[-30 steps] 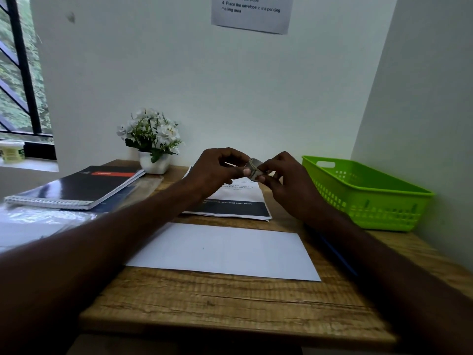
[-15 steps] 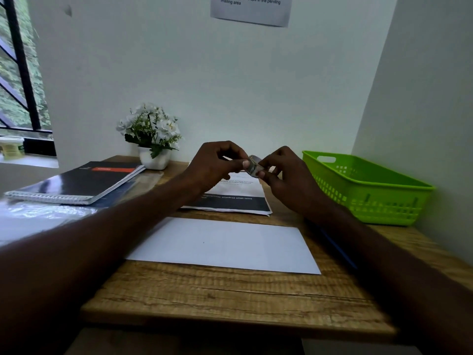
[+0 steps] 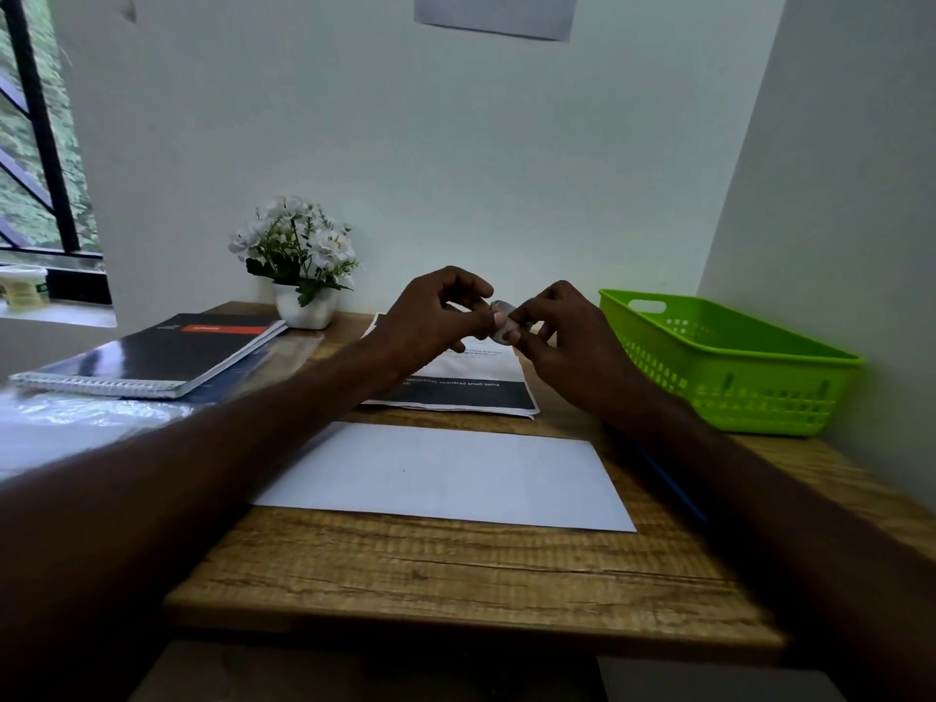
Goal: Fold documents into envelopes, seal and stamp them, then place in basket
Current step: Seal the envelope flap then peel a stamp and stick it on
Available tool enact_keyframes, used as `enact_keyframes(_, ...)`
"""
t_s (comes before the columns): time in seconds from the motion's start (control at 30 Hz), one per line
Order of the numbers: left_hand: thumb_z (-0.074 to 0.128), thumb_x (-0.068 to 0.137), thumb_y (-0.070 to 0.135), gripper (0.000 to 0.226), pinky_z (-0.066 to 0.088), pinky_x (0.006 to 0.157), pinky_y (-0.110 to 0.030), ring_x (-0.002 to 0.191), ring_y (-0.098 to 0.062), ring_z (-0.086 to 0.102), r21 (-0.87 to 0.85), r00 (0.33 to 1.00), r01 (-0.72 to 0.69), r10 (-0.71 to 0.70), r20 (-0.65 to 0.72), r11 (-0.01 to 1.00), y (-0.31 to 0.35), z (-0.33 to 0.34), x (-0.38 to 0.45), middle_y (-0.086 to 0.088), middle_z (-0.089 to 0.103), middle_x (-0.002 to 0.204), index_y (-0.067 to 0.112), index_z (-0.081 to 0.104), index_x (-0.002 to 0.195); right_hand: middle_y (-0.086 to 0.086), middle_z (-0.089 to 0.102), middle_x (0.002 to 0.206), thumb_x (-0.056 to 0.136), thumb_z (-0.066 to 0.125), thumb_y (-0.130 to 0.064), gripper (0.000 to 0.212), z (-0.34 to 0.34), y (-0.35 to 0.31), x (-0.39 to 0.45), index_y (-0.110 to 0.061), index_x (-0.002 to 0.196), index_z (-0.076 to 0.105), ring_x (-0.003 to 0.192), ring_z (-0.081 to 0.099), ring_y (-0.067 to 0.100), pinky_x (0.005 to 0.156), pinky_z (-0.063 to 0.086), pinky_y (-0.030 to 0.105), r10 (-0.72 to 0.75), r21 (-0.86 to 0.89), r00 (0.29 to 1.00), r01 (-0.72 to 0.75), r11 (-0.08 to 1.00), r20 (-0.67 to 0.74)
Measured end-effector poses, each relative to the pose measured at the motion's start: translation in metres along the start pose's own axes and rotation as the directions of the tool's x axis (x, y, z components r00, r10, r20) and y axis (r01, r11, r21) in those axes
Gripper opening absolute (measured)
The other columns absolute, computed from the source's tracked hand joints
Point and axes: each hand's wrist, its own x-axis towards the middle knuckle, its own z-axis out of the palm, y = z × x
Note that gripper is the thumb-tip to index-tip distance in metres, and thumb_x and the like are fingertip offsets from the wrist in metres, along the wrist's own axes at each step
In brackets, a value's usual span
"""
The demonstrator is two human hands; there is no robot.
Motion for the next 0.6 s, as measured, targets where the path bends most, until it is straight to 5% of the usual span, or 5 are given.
enact_keyframes(0.13, 0.071, 0.094, 0.013, 0.022, 0.057, 0.073, -0.04, 0.092, -0.031, 0.075, -0.023, 0.999, 0.03, -0.031, -0.013, 0.999, 0.0016, -0.0005, 0.0014, -0.017, 0.073, 0.103, 0.002, 0.064, 0.112, 0.0, 0.056, 0.097, 0.092, 0.074, -0.024, 0.008, -0.0002, 0.0024, 0.001, -0.023, 0.099, 0.077, 0.079, 0.06, 0.014, 0.07, 0.044, 0.026, 0.012, -0.011, 1.0, -0.012, 1.0, -0.016)
enact_keyframes(0.33, 0.068, 0.095, 0.015, 0.01, 0.058, 0.069, -0.031, 0.093, -0.03, 0.074, 0.056, 1.0, 0.023, -0.022, -0.02, 0.998, 0.0023, 0.0003, 0.0001, -0.016, 0.073, 0.096, 0.006, 0.071, 0.093, 0.002, 0.053, 0.097, 0.09, 0.074, -0.026, 0.011, 0.0033, 0.006, 0.0028, -0.021, 0.099, 0.077, 0.085, 0.058, 0.017, 0.077, 0.054, 0.047, 0.005, 0.001, 0.999, -0.005, 1.0, -0.045)
enact_keyframes(0.6, 0.078, 0.089, 0.039, 0.032, 0.058, 0.071, -0.036, 0.089, -0.023, 0.074, 0.1, 0.999, 0.027, -0.025, -0.028, 0.995, 0.0051, 0.0028, -0.003, -0.005, 0.077, 0.094, 0.008, 0.073, 0.094, 0.004, 0.055, 0.101, 0.09, 0.076, -0.025, 0.01, 0.0014, 0.0012, 0.002, -0.017, 0.097, 0.077, 0.083, 0.057, 0.016, 0.075, 0.052, 0.039, 0.002, 0.001, 0.999, -0.002, 1.0, -0.048)
